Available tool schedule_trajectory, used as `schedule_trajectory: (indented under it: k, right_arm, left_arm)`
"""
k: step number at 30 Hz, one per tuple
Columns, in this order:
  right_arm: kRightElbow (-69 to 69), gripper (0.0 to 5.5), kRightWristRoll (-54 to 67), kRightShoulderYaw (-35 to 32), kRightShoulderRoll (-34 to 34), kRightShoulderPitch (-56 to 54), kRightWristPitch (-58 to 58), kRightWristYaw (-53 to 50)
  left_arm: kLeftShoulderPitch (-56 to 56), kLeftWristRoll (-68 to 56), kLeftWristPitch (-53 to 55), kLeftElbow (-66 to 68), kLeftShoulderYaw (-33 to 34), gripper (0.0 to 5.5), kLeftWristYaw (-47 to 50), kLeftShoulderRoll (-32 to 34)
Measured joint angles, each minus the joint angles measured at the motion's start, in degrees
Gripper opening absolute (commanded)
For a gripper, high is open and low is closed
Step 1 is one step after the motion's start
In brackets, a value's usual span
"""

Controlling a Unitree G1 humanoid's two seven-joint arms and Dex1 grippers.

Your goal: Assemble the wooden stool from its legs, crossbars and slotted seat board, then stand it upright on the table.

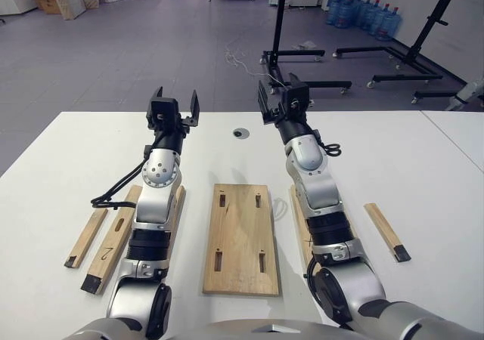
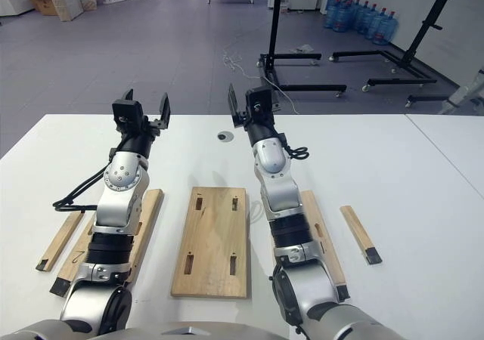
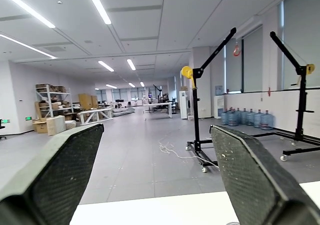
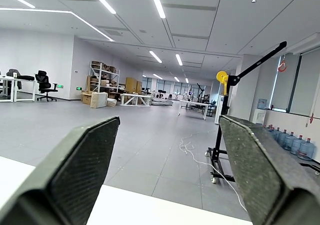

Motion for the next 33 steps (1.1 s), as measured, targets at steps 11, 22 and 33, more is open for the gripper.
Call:
schedule_trajectory:
  k: [11, 22, 33]
  right_arm:
    - [-4.08, 3.67, -1.77, 0.09, 0.08, 3.17, 1.99, -3.05]
    - [-4.99, 3.67, -3.86, 0.21, -0.36, 4.03, 2.04, -3.55]
    - [-5.01, 3.67, -4.01, -0.07, -0.33, 4.04, 2.02, -3.86]
  left_arm:
    - [-1.39, -0.39, -0.96, 1.62, -1.34, 3.92, -2.11, 0.36]
    - [-2.52, 0.23, -2.25, 2.72, -1.57, 3.92, -2.58, 1.03]
    - [-2.49, 1.62, -3.41, 2.74, -2.77, 3.92, -2.63, 1.06]
